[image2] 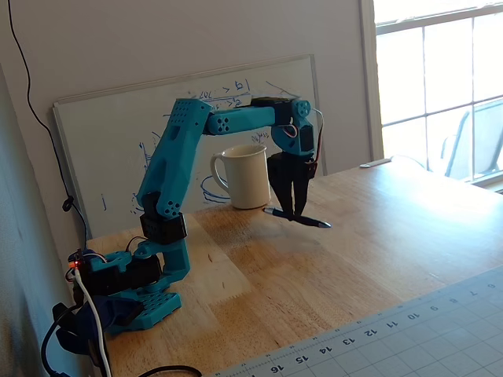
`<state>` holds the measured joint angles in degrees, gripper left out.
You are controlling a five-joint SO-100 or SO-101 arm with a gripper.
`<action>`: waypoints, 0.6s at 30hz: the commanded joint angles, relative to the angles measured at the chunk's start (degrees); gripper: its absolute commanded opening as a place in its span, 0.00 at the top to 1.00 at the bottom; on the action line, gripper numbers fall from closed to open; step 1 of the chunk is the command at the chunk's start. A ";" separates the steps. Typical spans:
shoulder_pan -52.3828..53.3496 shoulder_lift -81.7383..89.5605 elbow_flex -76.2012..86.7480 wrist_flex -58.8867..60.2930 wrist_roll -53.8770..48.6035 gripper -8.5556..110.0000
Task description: Grasp a pen and put it in a mug.
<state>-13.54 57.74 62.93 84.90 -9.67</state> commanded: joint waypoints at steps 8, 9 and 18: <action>-0.53 17.93 -2.46 -14.50 -5.01 0.93; -0.53 18.63 -2.46 -16.00 -6.86 0.93; -2.11 24.52 -1.76 -22.59 -37.62 0.93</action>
<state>-13.97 73.21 62.93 64.34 -35.16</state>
